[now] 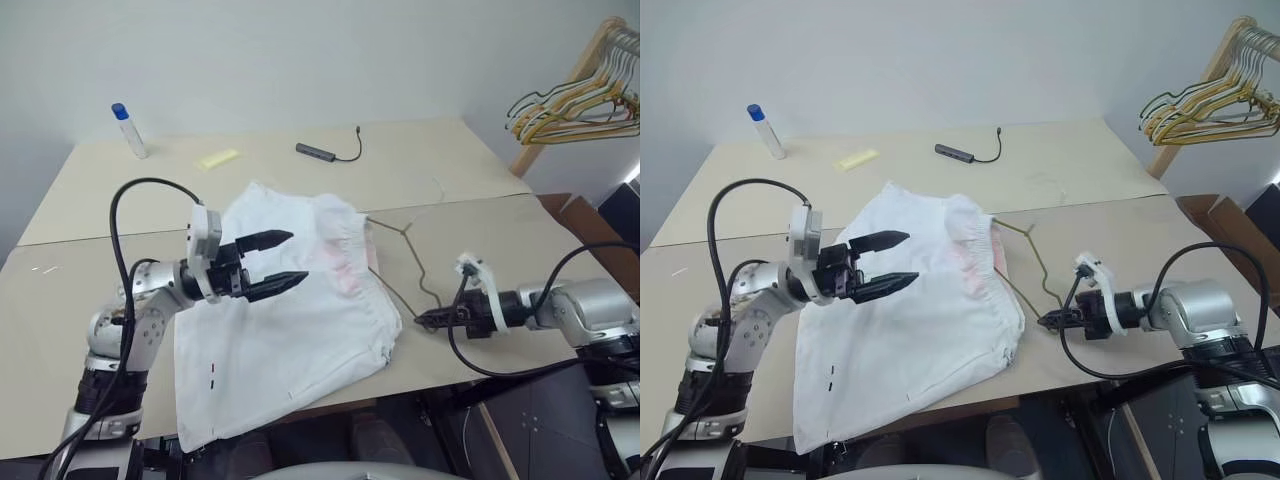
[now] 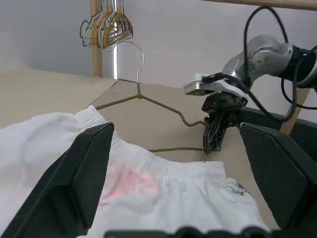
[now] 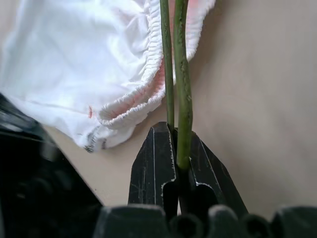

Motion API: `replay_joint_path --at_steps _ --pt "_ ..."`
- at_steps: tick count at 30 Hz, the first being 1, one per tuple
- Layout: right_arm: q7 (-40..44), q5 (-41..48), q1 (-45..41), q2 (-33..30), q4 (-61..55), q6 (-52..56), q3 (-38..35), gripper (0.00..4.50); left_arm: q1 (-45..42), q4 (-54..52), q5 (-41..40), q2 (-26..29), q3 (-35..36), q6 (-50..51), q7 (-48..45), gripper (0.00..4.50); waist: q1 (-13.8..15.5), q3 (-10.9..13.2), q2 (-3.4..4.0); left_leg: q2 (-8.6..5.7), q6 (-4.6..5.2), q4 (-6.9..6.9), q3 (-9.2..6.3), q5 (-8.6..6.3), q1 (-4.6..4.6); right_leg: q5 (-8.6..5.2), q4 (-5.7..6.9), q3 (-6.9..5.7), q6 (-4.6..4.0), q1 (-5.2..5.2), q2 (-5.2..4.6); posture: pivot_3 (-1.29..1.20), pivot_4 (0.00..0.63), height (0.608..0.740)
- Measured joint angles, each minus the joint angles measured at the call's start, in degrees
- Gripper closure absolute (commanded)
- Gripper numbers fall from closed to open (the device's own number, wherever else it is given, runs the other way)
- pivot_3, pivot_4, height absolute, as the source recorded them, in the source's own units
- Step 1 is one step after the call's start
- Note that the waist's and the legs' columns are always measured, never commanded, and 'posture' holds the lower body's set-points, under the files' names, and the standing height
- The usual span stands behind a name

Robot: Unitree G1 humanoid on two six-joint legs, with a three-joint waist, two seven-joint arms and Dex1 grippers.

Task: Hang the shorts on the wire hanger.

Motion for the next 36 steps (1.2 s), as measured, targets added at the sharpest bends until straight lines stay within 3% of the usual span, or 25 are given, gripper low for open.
replay_joint_path --at_steps 9,17,20,26,31,34,36 --pt "-7.9 -3.8 -6.5 0.1 -11.9 0.6 2.1 4.50 -11.2 12.8 5.8 2.0 0.1 -8.2 -4.4 0.09 -0.5 0.0 0.01 -0.01 0.00 0.01 -0.04 0.00 -0.25 0.05 -0.03 -0.06 -0.09 -0.17 -0.02 -0.19 0.000 0.740" --pt "-7.9 -8.5 -9.7 -1.8 -16.0 -1.9 9.8 4.50 -31.6 32.6 11.2 10.6 -1.8 -18.7 -22.6 0.09 -1.4 0.0 0.05 -0.02 0.00 0.01 -0.03 0.00 -0.22 0.04 -0.04 -0.08 -0.07 -0.18 -0.03 -0.17 0.000 0.740" --pt "-7.2 -9.3 -11.5 -1.8 -16.1 -3.0 10.6 4.50 -35.3 38.5 13.3 12.0 -6.6 -23.4 -28.3 0.09 -1.5 0.1 0.10 0.00 0.00 0.00 -0.03 0.00 -0.23 0.04 -0.02 -0.08 -0.07 -0.19 -0.02 -0.17 0.000 0.740" --pt "-5.0 -12.1 -13.2 -1.8 -18.4 -8.2 13.6 4.50 -40.7 46.4 13.6 14.8 -24.5 -32.5 -29.8 0.09 -1.3 0.1 0.14 0.01 0.01 0.06 -0.02 0.00 -0.59 0.04 0.08 -0.04 -0.07 -0.59 -0.04 -0.17 0.000 0.740" --pt "-4.1 -12.8 -14.4 -1.6 -19.4 -8.3 14.1 4.50 -44.9 51.4 12.5 14.4 -30.6 -35.3 -29.9 0.09 -1.4 0.1 0.15 0.00 0.02 0.24 -0.02 0.01 -0.95 0.05 0.25 -0.02 -0.08 -0.97 -0.04 -0.18 0.000 0.740" --pt "-3.8 -13.3 -15.0 -1.5 -19.9 -8.3 14.2 4.50 -45.9 51.6 10.4 14.6 -34.6 -35.5 -29.9 0.62 -1.4 0.1 0.16 0.01 0.02 0.25 -0.03 0.01 -0.95 0.04 0.26 -0.02 -0.08 -0.97 -0.04 -0.18 0.000 0.740" --pt "-3.7 -13.4 -15.0 -1.3 -19.9 -8.3 14.3 4.50 -46.1 51.8 9.4 14.6 -36.5 -35.6 -29.9 1.30 -1.4 0.1 0.17 0.02 0.03 0.25 -0.03 0.01 -0.95 0.04 0.28 -0.02 -0.07 -0.98 -0.03 -0.18 0.000 0.740"
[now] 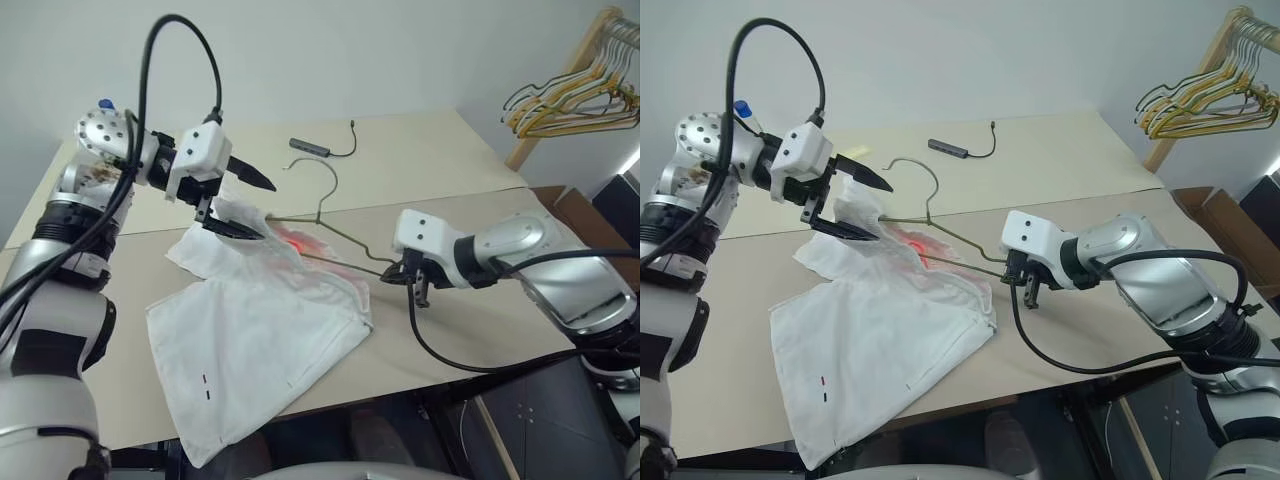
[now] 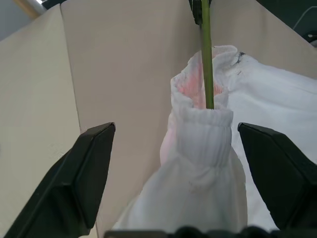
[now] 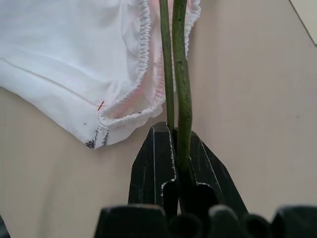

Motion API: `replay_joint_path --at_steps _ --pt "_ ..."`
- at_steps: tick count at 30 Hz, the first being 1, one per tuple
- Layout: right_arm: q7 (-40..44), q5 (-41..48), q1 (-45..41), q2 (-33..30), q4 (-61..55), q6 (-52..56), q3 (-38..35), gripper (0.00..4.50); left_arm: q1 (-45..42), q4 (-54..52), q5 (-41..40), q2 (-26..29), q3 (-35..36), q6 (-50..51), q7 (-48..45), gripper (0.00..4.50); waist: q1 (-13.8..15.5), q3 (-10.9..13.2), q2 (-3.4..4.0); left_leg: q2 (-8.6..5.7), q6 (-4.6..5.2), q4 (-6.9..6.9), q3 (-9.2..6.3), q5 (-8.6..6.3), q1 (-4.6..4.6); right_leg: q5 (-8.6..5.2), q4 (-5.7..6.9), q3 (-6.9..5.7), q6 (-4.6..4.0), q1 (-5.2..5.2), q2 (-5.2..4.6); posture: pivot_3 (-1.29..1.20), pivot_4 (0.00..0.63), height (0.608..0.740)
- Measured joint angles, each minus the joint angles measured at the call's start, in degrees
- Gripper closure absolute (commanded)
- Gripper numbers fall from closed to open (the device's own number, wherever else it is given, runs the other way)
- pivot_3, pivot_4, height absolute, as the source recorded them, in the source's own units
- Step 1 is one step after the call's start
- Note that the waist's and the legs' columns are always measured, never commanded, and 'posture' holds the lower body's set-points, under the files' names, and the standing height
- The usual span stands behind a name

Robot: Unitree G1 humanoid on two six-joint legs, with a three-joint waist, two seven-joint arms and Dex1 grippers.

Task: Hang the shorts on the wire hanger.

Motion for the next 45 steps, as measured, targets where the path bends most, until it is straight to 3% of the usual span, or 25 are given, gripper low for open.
replay_joint_path --at_steps 10,11,15,19,25,32,36,38,43,45 --pt "-0.6 -0.9 0.0 0.6 -0.5 0.1 0.2 4.50 -0.6 3.0 -1.3 0.0 -4.3 -2.2 0.0 4.34 0.0 0.0 0.00 0.00 0.00 0.06 0.00 0.00 -0.01 0.00 0.04 0.00 0.00 -0.01 0.00 -0.18 0.000 0.740" --pt "-0.8 -0.9 0.0 0.8 -0.5 0.1 0.2 4.50 -0.6 3.2 -1.3 0.0 -4.5 -2.3 0.0 4.49 0.0 0.0 0.01 0.00 0.00 0.07 0.00 0.00 -0.01 0.00 0.06 0.00 0.00 -0.01 0.00 -0.18 0.000 0.740" --pt "-1.7 -1.5 0.6 1.5 -0.5 -0.6 0.0 4.50 -0.6 3.9 -1.3 0.0 -4.7 -2.6 0.0 4.49 0.0 0.0 0.00 -0.01 0.01 0.14 0.00 0.00 -0.01 -0.02 0.18 0.01 0.02 -0.02 0.00 -0.18 0.000 0.740" --pt "-5.0 -5.7 4.1 3.1 0.8 -9.8 -0.7 4.50 -0.7 5.7 1.0 -0.7 -2.1 -4.7 0.0 4.49 0.0 0.0 0.00 -0.01 0.08 0.46 -0.01 -0.04 -0.12 -0.05 0.27 0.02 0.07 -0.03 0.00 -0.19 0.000 0.740" --pt "-7.7 -6.8 5.0 6.1 3.2 -14.9 -5.8 2.79 -1.1 9.7 7.2 -4.3 3.5 -7.6 0.1 4.49 0.1 0.0 0.02 -0.02 0.08 0.49 -0.06 -0.04 -0.18 -0.06 0.30 0.00 0.09 -0.03 0.02 -0.20 0.000 0.740" --pt "-10.9 -2.9 12.5 4.3 1.4 -10.9 -23.0 0.51 -1.0 13.3 10.4 -5.1 11.1 -8.0 0.0 4.49 0.0 0.0 0.01 -0.07 0.11 0.54 -0.08 -0.06 -0.20 -0.07 0.31 0.00 0.11 0.00 -0.02 -0.21 0.000 0.740" --pt "-11.0 2.2 19.5 3.9 -3.2 -5.8 -32.6 0.51 -1.0 15.7 14.0 -5.5 13.7 -8.3 0.4 4.49 -0.1 0.0 0.01 -0.06 0.11 0.54 -0.09 -0.06 -0.13 -0.07 0.36 0.01 0.11 0.07 0.00 -0.22 0.000 0.740" --pt "-11.0 4.5 22.7 4.0 -5.5 -3.7 -33.8 0.51 -1.0 17.0 15.6 -5.7 14.8 -8.5 1.0 4.49 -0.3 0.0 0.01 -0.06 0.11 0.55 -0.09 -0.06 -0.12 -0.07 0.38 0.03 0.11 0.06 0.00 -0.22 0.000 0.740" --pt "-13.4 7.1 27.2 8.9 -9.4 -2.0 -31.5 0.51 -1.0 18.5 18.1 -6.8 17.5 -8.7 1.5 4.49 -1.3 0.0 -0.04 -0.04 0.12 0.52 -0.15 -0.06 -0.12 -0.07 0.40 0.03 0.11 0.06 0.05 -0.22 0.000 0.740" --pt "-16.6 7.1 28.1 14.9 -9.1 -0.9 -23.9 0.51 -1.2 18.8 18.8 -7.6 18.7 -9.1 1.4 4.49 -1.9 0.0 -0.04 -0.05 0.11 0.53 -0.21 -0.06 -0.14 -0.07 0.46 0.05 0.11 0.05 0.06 -0.22 0.000 0.740"
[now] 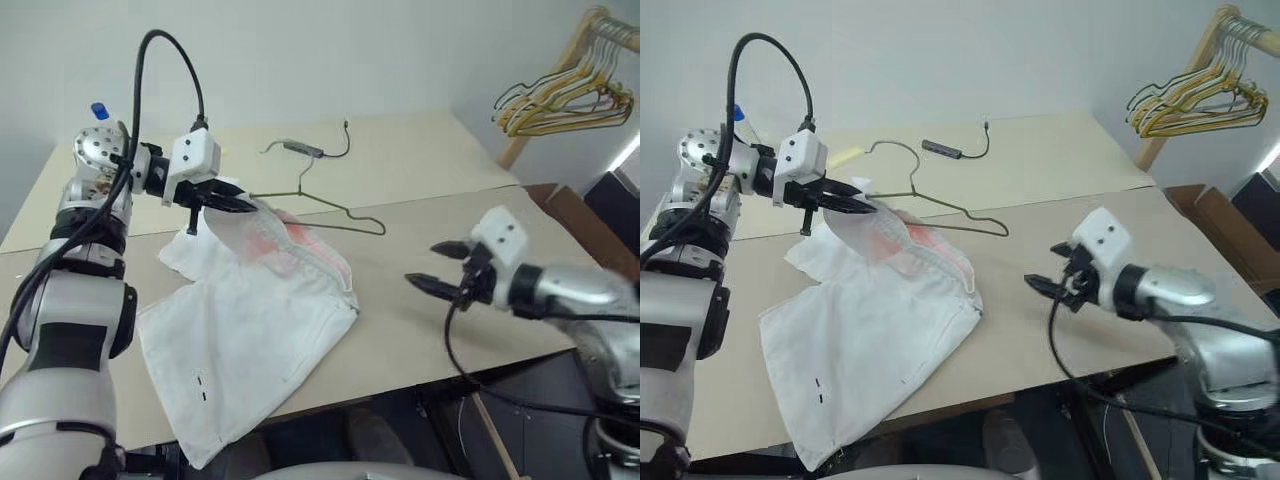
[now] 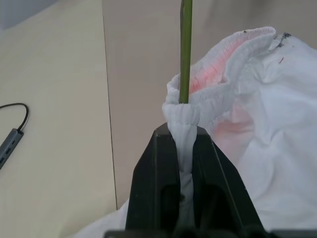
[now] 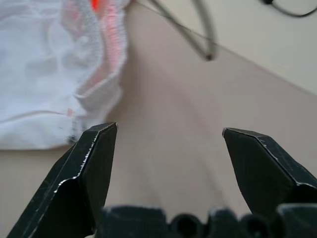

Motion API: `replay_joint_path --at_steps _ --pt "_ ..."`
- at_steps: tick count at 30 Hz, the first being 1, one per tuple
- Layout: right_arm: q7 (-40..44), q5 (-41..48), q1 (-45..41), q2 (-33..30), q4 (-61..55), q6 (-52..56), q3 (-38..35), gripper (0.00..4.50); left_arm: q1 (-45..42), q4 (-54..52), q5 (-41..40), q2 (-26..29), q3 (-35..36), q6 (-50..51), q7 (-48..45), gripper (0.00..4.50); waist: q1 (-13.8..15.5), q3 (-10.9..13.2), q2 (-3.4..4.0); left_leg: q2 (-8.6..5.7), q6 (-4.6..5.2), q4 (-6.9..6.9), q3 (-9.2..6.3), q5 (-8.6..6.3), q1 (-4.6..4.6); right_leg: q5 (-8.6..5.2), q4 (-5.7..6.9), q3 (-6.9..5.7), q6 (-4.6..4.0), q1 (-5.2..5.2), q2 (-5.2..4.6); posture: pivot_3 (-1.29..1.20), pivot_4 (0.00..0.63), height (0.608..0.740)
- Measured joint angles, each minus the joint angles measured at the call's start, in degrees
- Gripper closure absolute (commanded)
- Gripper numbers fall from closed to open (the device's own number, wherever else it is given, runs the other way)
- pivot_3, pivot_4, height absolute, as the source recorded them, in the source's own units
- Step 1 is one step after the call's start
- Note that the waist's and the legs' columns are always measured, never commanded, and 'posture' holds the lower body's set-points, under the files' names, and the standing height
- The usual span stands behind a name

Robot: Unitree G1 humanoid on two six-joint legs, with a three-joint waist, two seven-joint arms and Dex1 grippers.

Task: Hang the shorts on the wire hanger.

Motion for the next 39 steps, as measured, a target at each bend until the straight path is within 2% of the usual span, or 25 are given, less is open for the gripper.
replay_joint_path --at_steps 3,9,10,12,15,21,23,28,34,39 --pt "-2.6 -0.1 0.1 4.2 1.8 1.0 4.2 0.51 0.0 0.1 0.7 -0.2 1.1 -0.1 -0.4 4.49 -0.3 0.0 0.00 -0.02 0.00 0.01 -0.06 0.00 -0.03 0.00 -0.01 0.00 0.00 0.01 0.01 -0.21 0.000 0.740" --pt "-5.5 -1.1 -0.7 8.6 5.7 1.1 9.6 0.51 0.0 0.1 1.7 -0.2 2.8 -0.1 -1.1 4.49 -0.5 0.0 0.00 -0.05 0.00 0.00 -0.17 0.00 -0.05 0.00 0.00 -0.03 0.01 0.01 0.00 -0.20 0.000 0.740" --pt "-6.0 -1.2 -1.0 9.7 6.7 1.1 10.6 0.68 0.0 0.1 1.8 -0.2 3.0 -0.1 -1.2 4.49 -0.6 0.0 0.00 -0.06 0.00 0.00 -0.17 0.00 -0.05 0.00 0.00 -0.02 0.01 0.02 0.00 -0.19 0.000 0.740" --pt "-7.4 -1.2 -2.1 12.8 11.4 1.1 10.9 1.08 0.0 0.0 2.3 -0.2 3.5 0.0 -1.3 4.49 -0.6 0.0 0.00 -0.08 0.00 0.02 -0.20 0.00 -0.05 0.00 0.01 -0.02 0.01 0.03 -0.02 -0.19 0.000 0.740" --pt "-8.0 -0.6 -3.5 14.6 14.9 1.0 10.0 2.05 0.0 0.0 2.5 -0.1 4.4 0.1 -1.3 4.49 -0.6 0.0 0.00 -0.09 0.00 0.00 -0.25 0.00 -0.05 0.00 0.06 -0.03 0.01 0.03 -0.01 -0.18 0.000 0.740" --pt "-8.2 0.0 -4.3 14.9 15.0 1.1 9.5 4.03 0.0 -0.1 2.9 0.0 5.4 0.3 -1.3 4.49 -0.6 0.0 0.00 -0.13 0.00 0.02 -0.38 0.00 -0.09 -0.01 0.13 -0.04 0.02 0.03 -0.01 -0.18 0.000 0.740" --pt "-8.3 0.1 -4.3 14.8 15.0 1.2 9.2 4.46 0.1 -0.4 2.7 0.1 5.5 0.5 -1.4 4.49 -0.6 0.0 0.00 -0.13 0.00 0.02 -0.40 0.00 -0.09 -0.01 0.15 -0.05 0.02 0.03 -0.01 -0.19 0.000 0.740" --pt "-8.1 1.2 -4.4 13.6 15.0 1.8 6.4 4.46 0.9 -2.6 0.0 1.3 4.6 1.3 -1.4 4.49 -0.6 0.0 0.00 -0.14 0.00 0.01 -0.42 0.00 -0.09 -0.01 0.17 -0.04 0.03 0.03 -0.02 -0.19 0.000 0.740" --pt "-5.0 5.7 -6.6 8.4 15.5 1.9 -2.1 4.46 2.9 -8.7 -9.7 5.0 0.1 5.0 -1.4 4.49 -0.5 0.0 0.01 -0.16 0.00 0.01 -0.46 0.00 -0.07 -0.02 0.17 -0.05 0.03 0.05 -0.04 -0.18 0.000 0.740" --pt "-2.2 10.5 -12.0 4.4 20.9 3.7 -7.9 4.46 3.6 -12.0 -15.6 6.8 -2.4 6.9 -1.4 4.49 -0.2 0.0 0.01 -0.17 0.01 0.01 -0.46 0.01 -0.01 -0.02 0.19 -0.03 0.03 0.10 -0.03 -0.19 0.000 0.740"
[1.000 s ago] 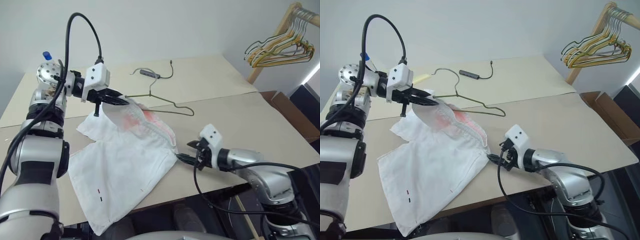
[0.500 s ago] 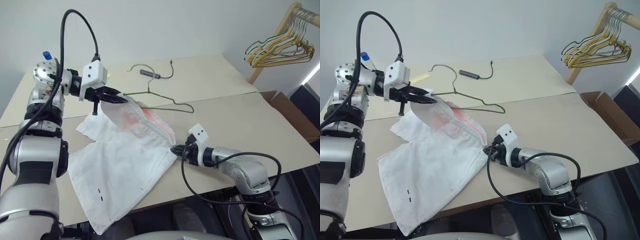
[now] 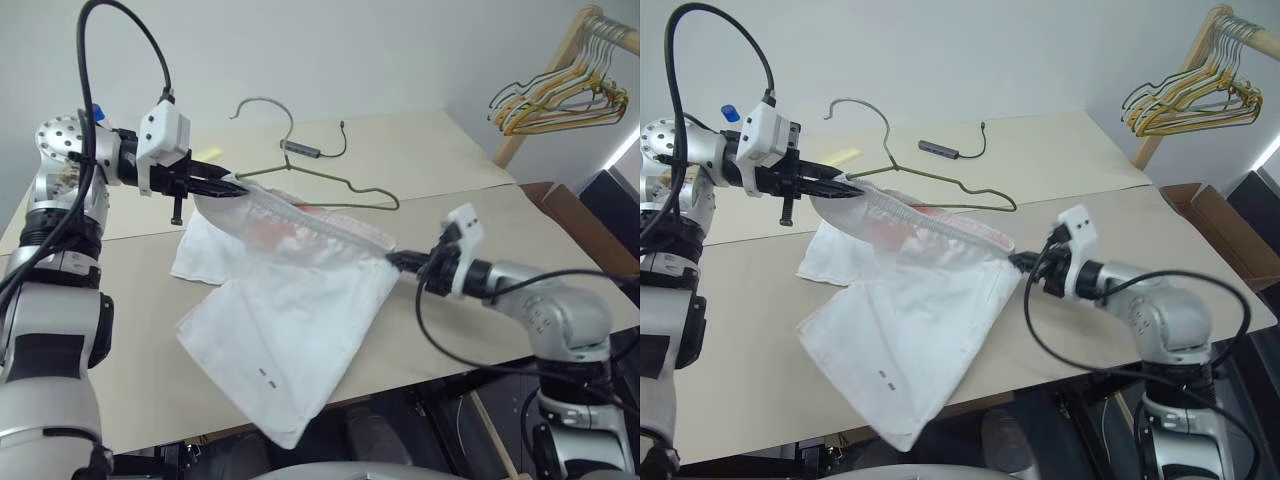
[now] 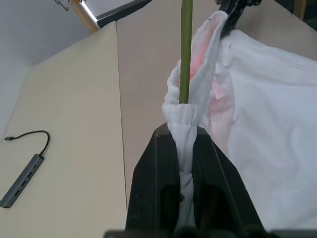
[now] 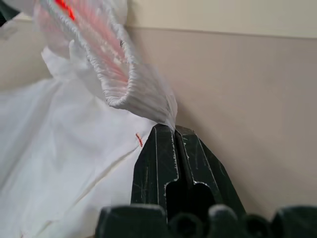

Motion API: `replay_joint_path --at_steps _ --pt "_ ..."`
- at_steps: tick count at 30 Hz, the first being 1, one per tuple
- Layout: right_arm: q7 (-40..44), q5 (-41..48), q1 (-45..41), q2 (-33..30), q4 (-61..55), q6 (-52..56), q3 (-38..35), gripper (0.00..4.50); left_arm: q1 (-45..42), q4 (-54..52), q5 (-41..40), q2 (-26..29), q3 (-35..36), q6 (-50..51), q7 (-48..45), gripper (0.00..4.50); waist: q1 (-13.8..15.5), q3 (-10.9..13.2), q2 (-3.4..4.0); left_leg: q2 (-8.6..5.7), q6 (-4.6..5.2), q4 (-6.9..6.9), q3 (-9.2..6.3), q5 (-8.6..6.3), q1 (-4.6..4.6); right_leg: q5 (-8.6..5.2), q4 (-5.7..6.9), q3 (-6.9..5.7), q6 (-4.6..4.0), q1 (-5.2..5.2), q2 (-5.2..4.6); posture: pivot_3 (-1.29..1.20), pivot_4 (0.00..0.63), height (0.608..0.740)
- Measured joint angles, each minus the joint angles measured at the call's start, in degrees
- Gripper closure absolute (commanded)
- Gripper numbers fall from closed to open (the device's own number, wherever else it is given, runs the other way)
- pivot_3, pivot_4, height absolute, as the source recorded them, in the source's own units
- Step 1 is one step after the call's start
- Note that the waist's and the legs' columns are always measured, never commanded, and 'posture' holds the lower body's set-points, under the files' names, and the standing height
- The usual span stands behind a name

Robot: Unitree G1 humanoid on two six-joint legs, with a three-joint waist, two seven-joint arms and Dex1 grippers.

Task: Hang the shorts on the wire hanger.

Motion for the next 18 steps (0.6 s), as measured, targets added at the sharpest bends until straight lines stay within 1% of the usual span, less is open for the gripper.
replay_joint_path --at_steps 5,12,18 --pt "0.5 1.4 -1.1 -1.3 2.8 0.8 -0.9 4.46 1.1 -1.3 -2.5 0.8 -2.9 0.0 0.0 4.49 0.0 0.0 0.00 -0.02 0.00 0.00 0.00 0.00 -0.05 0.00 -0.02 0.02 0.00 -0.03 -0.01 -0.19 0.000 0.740" --pt "0.5 2.6 -2.9 -3.7 4.1 1.1 -1.9 4.46 1.3 -1.0 -2.2 1.2 -5.0 -2.4 0.0 4.49 0.4 0.0 0.01 -0.04 0.02 0.00 0.00 0.01 -0.04 -0.01 -0.02 0.02 0.01 -0.02 -0.02 -0.19 0.000 0.740" --pt "1.9 3.0 -2.7 -6.7 1.0 1.0 -1.6 4.46 1.2 3.3 3.0 0.2 -4.5 -4.9 0.0 4.49 0.7 0.0 0.02 -0.06 0.02 0.00 0.02 0.01 -0.06 -0.01 -0.04 0.03 0.02 -0.04 -0.04 -0.19 0.000 0.740"
